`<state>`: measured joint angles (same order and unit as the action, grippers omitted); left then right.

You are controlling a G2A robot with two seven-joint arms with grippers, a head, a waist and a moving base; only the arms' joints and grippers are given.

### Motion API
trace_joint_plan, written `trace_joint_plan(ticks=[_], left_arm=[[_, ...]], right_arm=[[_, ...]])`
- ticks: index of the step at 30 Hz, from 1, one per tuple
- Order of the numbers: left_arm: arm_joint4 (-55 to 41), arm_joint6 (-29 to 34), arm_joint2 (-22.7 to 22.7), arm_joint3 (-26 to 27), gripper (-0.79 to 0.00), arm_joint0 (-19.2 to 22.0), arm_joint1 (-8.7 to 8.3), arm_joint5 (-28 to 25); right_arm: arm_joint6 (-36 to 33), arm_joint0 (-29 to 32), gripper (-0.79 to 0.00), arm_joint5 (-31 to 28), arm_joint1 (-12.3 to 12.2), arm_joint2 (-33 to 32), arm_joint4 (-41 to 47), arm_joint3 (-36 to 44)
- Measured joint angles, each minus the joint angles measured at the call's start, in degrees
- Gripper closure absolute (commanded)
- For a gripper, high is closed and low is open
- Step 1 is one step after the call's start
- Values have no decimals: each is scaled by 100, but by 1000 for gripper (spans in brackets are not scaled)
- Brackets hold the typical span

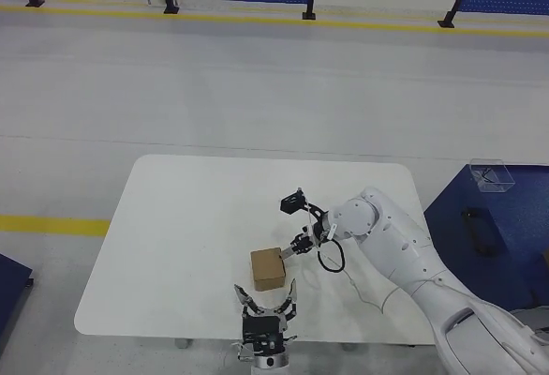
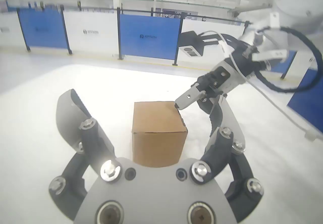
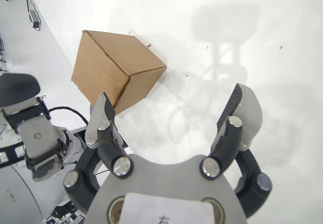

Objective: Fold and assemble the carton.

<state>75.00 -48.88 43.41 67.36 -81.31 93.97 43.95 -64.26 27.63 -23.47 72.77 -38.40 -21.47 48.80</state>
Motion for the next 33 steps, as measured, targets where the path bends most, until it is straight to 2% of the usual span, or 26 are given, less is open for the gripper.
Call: trace_joint_plan(ticks=[6, 9, 13, 17, 25, 33], left_arm=[[663, 983, -446, -171, -785, 171, -60, 314], [640, 1518, -647, -415, -785, 352, 15, 631], [492, 1992, -847, -780, -785, 601, 222, 1098], [316, 2019, -824, -1123, -785, 809, 369, 1197], [-437, 1887, -421, -1735, -785, 1310, 579, 854], [-709, 1681, -182, -2007, -785, 1389, 697, 690]], right_arm=[[17, -5, -785, -61, -25, -85, -2, -46], [33, 14, -785, -94, -42, -131, 2, -33], [31, 60, -785, -112, -72, -189, -14, 14], [18, 126, -785, -105, -109, -245, -48, 78], [-14, 251, -785, -38, -204, -403, -120, 246], [3, 409, -785, 63, -268, -505, -163, 475]])
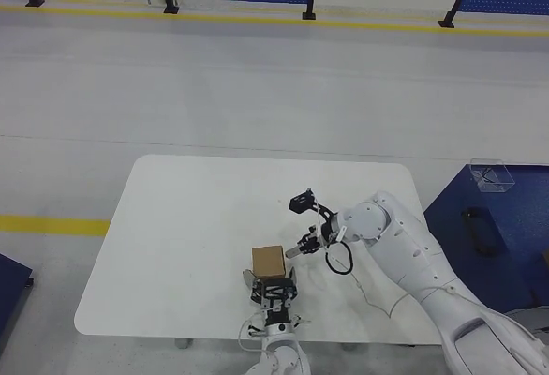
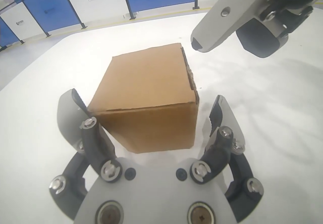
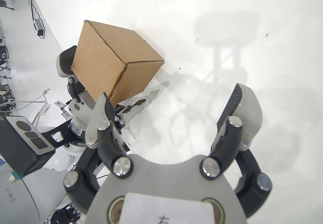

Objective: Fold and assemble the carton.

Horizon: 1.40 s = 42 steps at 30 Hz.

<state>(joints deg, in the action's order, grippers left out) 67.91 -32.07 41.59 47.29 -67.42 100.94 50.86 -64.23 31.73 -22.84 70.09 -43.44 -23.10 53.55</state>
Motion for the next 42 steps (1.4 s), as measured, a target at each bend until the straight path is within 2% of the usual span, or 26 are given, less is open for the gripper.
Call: trace_joint_plan(ticks=[6, 15, 17, 19, 21, 22, 25, 30, 31, 34, 35, 39, 42], left_arm=[[-99, -95, 278, -18, -785, -12, -5, -211], [201, 277, 419, 204, -785, -59, -38, -511], [271, 333, 460, 285, -634, -93, -49, -537], [332, 382, 501, 360, -517, -135, -59, -570], [390, 424, 538, 412, -449, -167, -70, -598], [431, 452, 561, 442, -391, -187, -76, -610], [540, 529, 605, 501, -369, -227, -87, -626], [702, 663, 664, 568, -268, -264, -95, -649], [736, 690, 676, 588, -219, -274, -95, -653], [821, 733, 693, 669, -135, -319, -93, -657], [840, 743, 701, 713, 0, -339, -93, -664], [731, 752, 790, 1058, 0, -456, -125, -845], [344, 801, 905, 1523, 0, -602, -183, -1240]], right_arm=[[1, 83, -785, 57, -28, -48, -20, 128], [2, 145, -785, 154, -35, -71, -25, 255], [10, 154, -785, 164, -38, -81, -27, 267], [13, 164, -785, 180, -41, -90, -32, 275], [12, 174, -785, 189, -44, -98, -31, 277], [12, 179, -785, 193, -46, -104, -34, 276], [18, 184, -785, 204, -50, -119, -37, 260], [1, 176, -785, 235, -52, -134, -52, 267], [-6, 170, -785, 242, -55, -144, -61, 270], [93, 168, -785, 247, -76, -221, -64, 300], [176, 174, -785, 241, -92, -276, -66, 312], [732, 285, -785, 73, -253, -808, 112, 389], [1166, 574, -785, -207, -465, -1464, 327, 605]])
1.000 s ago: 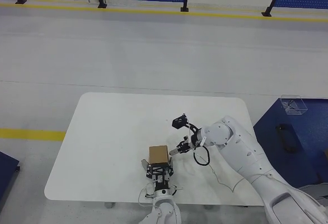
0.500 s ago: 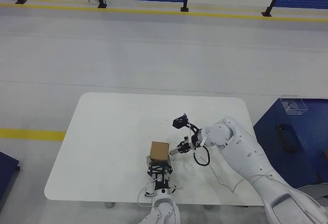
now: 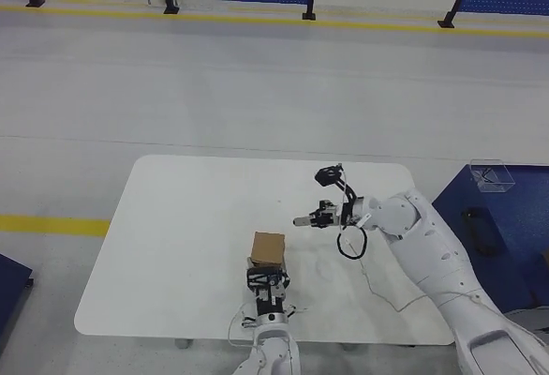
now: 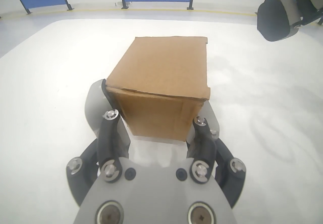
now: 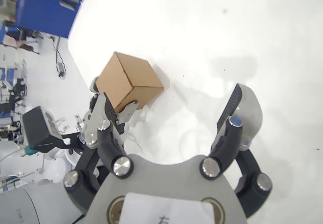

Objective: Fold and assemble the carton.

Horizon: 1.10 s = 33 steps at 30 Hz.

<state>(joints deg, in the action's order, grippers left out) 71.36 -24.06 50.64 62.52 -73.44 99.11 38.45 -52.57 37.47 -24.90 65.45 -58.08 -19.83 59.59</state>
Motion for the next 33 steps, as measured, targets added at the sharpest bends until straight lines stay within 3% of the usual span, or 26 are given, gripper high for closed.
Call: trace_joint_plan(ticks=[4, 6, 12, 13, 14, 15, 18, 24, 27, 30, 32, 33], left_arm=[[-1042, 559, 305, 843, 0, -260, -85, -950], [-1587, 1000, 513, 1225, 0, -364, -114, -1403], [-3657, 3224, 1331, 2010, 0, -439, -232, -2664], [-3985, 3569, 1499, 2021, -142, -398, -255, -2758], [-4140, 3720, 1587, 2009, -517, -364, -270, -2794], [-4198, 3788, 1634, 1988, -785, -335, -281, -2823], [-4251, 3643, 1726, 1893, -785, -279, -297, -2862], [-4213, 3298, 1929, 1703, -785, -155, -323, -2432], [-4157, 3056, 2087, 1942, -785, -323, -359, -2363], [-3762, 2370, 2182, 2501, -760, -699, -394, -2266], [-3156, 1522, 2036, 2916, -653, -985, -396, -2141], [-2797, 1118, 1914, 3028, -246, -1075, -392, -2059]], right_arm=[[206, 588, -785, -181, -254, -812, 194, 583], [209, 677, -785, -189, -276, -913, 216, 687], [206, 646, -785, -185, -270, -883, 212, 648], [206, 647, -785, -185, -270, -883, 212, 649], [206, 647, -785, -185, -270, -884, 212, 649], [205, 647, -785, -185, -270, -884, 212, 649], [205, 647, -785, -185, -270, -884, 212, 649], [205, 647, -785, -185, -270, -884, 212, 649], [205, 647, -785, -185, -270, -884, 212, 649], [205, 647, -785, -185, -270, -884, 212, 649], [205, 647, -785, -185, -270, -884, 212, 649], [205, 647, -785, -185, -270, -884, 212, 649]])
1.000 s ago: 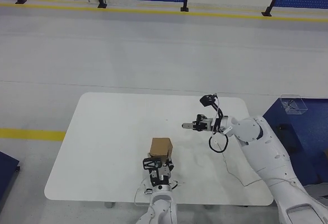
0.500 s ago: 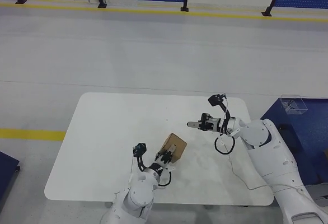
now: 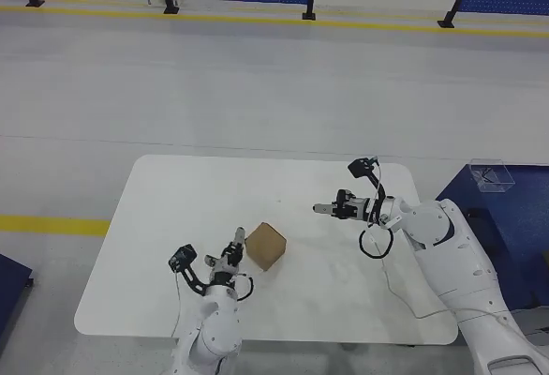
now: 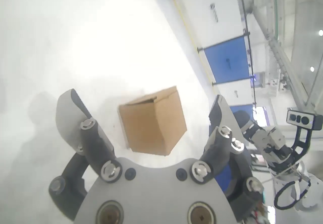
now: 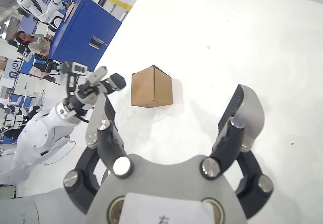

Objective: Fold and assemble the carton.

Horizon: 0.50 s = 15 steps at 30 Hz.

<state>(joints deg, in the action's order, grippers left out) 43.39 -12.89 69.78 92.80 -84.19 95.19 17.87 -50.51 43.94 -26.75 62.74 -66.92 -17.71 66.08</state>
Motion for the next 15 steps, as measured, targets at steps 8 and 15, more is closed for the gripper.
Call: trace_joint_plan(ticks=[8, 15], left_arm=[[2582, -1792, -1273, -602, 0, 203, 84, 599], [2891, -1861, -1337, -728, 0, 250, 87, 693]], right_arm=[[0, 0, -785, 0, 0, 0, 0, 0], [0, 0, -785, 0, 0, 0, 0, 0]])
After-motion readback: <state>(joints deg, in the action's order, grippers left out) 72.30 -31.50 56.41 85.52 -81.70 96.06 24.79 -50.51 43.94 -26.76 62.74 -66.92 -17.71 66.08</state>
